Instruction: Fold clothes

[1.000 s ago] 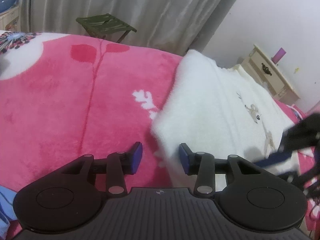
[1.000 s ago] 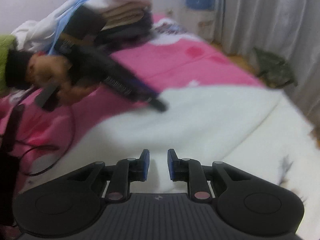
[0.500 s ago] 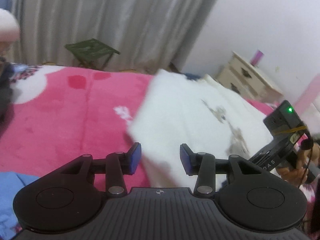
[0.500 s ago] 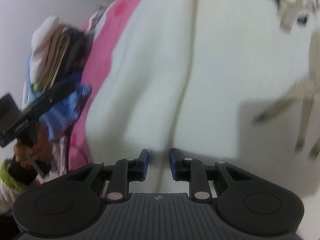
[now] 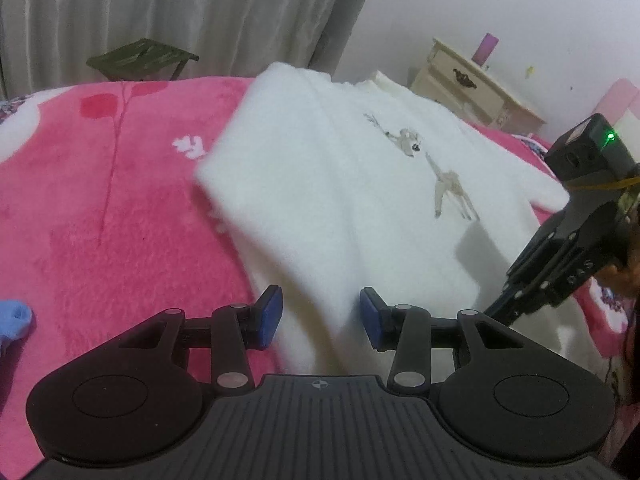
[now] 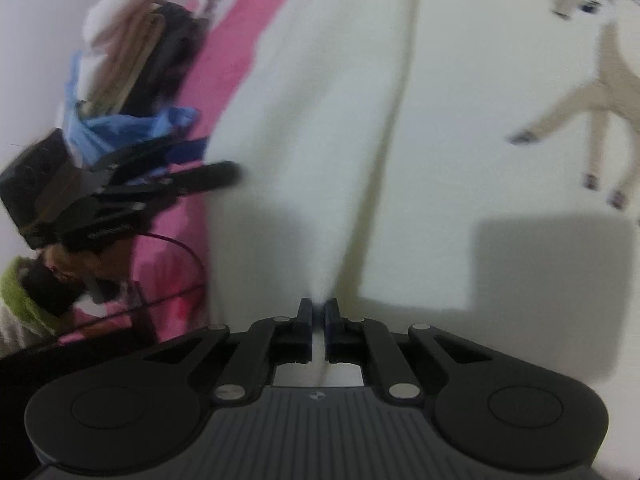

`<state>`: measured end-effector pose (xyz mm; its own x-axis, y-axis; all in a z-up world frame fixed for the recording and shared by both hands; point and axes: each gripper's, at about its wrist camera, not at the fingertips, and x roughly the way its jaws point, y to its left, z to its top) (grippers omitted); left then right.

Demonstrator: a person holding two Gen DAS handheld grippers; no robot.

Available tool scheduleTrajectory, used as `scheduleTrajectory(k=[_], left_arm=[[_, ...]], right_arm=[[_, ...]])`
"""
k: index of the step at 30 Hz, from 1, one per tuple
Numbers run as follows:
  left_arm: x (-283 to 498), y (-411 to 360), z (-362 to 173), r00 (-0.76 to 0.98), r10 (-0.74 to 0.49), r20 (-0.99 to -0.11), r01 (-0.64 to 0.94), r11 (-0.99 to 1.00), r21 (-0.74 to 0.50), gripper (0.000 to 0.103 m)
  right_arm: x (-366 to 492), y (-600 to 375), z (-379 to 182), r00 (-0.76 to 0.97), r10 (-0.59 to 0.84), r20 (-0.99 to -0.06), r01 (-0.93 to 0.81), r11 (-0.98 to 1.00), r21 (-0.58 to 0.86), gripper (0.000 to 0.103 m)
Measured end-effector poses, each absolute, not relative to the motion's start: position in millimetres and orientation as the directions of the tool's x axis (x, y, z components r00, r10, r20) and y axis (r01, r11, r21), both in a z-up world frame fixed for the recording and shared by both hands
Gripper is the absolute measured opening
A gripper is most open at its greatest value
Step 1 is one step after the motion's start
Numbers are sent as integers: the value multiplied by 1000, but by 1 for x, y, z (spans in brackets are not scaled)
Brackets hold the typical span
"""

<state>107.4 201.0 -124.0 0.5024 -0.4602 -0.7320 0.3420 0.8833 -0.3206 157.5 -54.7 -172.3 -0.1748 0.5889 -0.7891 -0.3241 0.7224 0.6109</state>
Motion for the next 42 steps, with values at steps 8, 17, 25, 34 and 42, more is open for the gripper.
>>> scheduleTrajectory(k=[8,17,25,34,42], left_arm=[[88,219,-114,482,-473,-738,319,879,-355,43],[63,202,-128,289,-542,-789,416,814,-406,45],[59,189,-149,249,-355,-901,497,845,-196,45],[53,231,-138,258,-247,-934,458,882,-107,43],[75,231,-113,252,-607,-754,375,780,-502,44]], right_arm=[[155,-76,-181,-204,562,-801,-216,772,597,31],[81,-9,-102,30,516,-856,-803,523,287,34],[55,31,-121,2,479,-878,-860,449,243,35],[59,45,-125,14,468,-883,-875,434,216,35],[29,36,-131,-75,430,-900,-927,302,221,43]])
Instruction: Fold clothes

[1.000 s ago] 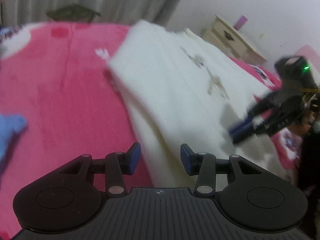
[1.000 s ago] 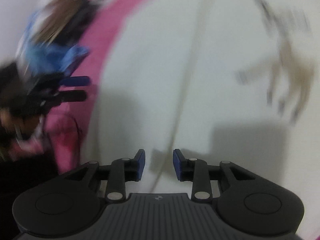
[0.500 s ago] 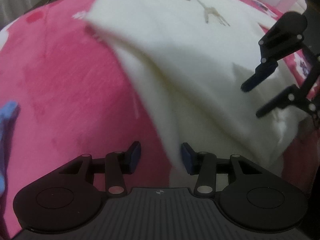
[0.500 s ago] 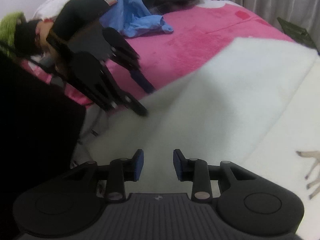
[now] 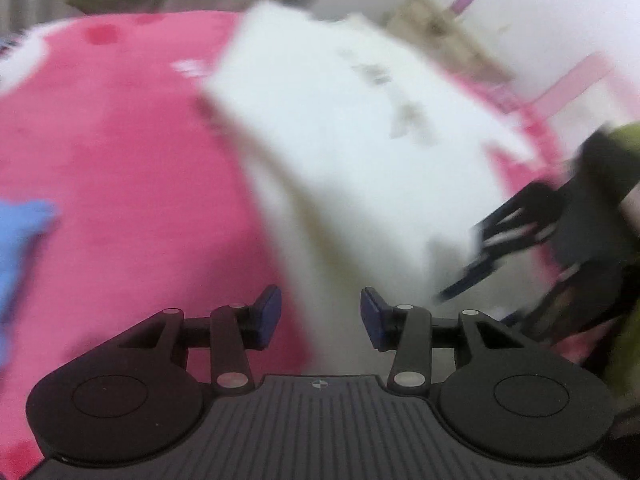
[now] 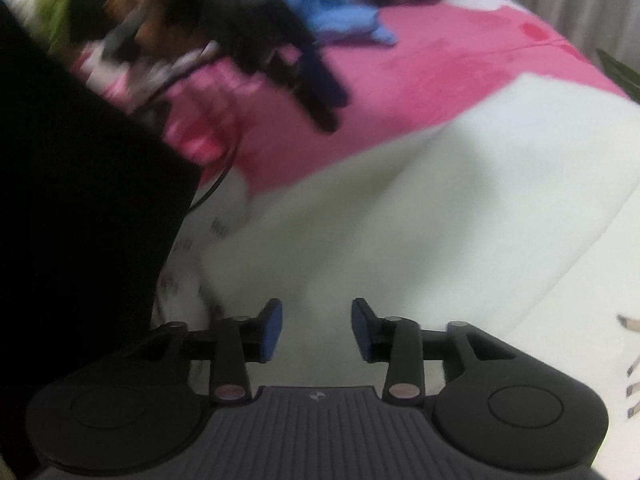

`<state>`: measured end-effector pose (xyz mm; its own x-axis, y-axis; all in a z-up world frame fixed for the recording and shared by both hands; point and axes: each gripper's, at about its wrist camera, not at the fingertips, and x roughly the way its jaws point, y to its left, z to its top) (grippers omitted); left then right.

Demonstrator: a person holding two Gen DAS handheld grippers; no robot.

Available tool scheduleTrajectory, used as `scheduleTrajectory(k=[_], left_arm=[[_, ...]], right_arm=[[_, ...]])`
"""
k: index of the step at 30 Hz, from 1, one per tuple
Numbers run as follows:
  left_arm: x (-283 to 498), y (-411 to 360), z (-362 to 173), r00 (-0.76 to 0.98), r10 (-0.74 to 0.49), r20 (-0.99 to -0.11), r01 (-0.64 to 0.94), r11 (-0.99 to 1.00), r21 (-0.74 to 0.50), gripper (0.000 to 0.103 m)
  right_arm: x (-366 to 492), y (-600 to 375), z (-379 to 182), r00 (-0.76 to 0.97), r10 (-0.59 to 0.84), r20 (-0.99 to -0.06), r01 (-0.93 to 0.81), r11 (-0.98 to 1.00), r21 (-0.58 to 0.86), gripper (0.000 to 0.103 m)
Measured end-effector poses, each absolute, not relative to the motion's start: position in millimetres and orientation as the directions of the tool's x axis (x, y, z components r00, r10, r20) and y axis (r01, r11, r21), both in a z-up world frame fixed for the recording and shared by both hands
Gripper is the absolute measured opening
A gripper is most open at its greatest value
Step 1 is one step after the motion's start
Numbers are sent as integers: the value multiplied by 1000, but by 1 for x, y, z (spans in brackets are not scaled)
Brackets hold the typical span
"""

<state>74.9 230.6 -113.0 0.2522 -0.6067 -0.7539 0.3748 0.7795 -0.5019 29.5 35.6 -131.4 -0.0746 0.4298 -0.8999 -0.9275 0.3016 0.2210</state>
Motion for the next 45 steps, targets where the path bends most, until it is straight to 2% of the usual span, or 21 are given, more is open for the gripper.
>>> scheduleTrajectory(k=[3,6,8,10,12,14,15,16,17,19,20,24,28,32,35,37,38,39,40,43,45], left_arm=[[78,202,-135,134,-691,-711,357,703,-616,45],[77,169,-163,21,-642,-766,341,725,-598,45],[73,159,-172,30,-629,-777,340,737,-584,46],[69,159,-171,45,-647,-761,325,730,-601,55],[66,160,-172,58,-656,-753,310,729,-611,55],[65,161,-174,75,-658,-749,307,730,-610,51],[65,162,-174,86,-659,-747,308,731,-609,41],[64,164,-174,96,-663,-743,304,730,-612,33],[64,168,-171,97,-673,-733,295,723,-624,29],[67,172,-170,92,-696,-712,275,705,-654,11],[69,171,-169,83,-704,-705,277,696,-663,10],[66,171,-154,39,-717,-696,335,665,-667,8],[64,170,-148,-9,-677,-736,381,679,-628,8],[65,173,-156,-15,-635,-772,359,717,-597,8],[61,167,-163,-15,-565,-825,402,752,-523,12],[58,173,-164,-20,-578,-816,386,748,-540,16],[59,176,-162,-32,-585,-811,379,743,-551,19],[60,181,-158,-51,-596,-802,376,732,-568,28],[61,187,-152,-57,-611,-790,385,716,-582,30],[65,213,-124,65,-629,-775,441,715,-543,30],[76,225,-110,144,-634,-760,435,730,-526,30]], right_arm=[[17,23,-133,-70,395,-916,-951,250,180,46],[30,7,-134,-94,391,-916,-907,346,241,49],[51,-10,-141,-148,408,-901,-799,487,352,50],[70,-25,-155,-188,421,-888,-659,616,432,50],[80,-37,-170,-227,455,-861,-540,677,501,50],[83,-40,-182,-289,494,-820,-474,671,571,38],[83,-39,-186,-299,490,-819,-471,671,573,31],[82,-38,-189,-309,484,-819,-469,671,574,18],[81,-38,-191,-323,486,-812,-468,664,584,11],[78,-36,-190,-343,497,-797,-476,639,604,7],[76,-34,-187,-345,500,-794,-498,620,607,7],[69,-15,-171,-369,520,-770,-560,538,631,6],[54,0,-168,-395,520,-758,-593,485,642,6],[46,13,-183,-389,499,-775,-610,491,622,6],[43,19,-190,-369,472,-800,-635,501,588,7],[41,20,-198,-367,435,-822,-634,530,563,8],[42,19,-201,-379,431,-819,-614,545,571,11],[45,18,-202,-409,419,-811,-589,558,585,14],[47,16,-200,-436,396,-808,-588,555,589,20],[49,-4,-172,-401,337,-852,-676,519,524,30],[62,-24,-154,-340,328,-881,-686,555,471,30]])
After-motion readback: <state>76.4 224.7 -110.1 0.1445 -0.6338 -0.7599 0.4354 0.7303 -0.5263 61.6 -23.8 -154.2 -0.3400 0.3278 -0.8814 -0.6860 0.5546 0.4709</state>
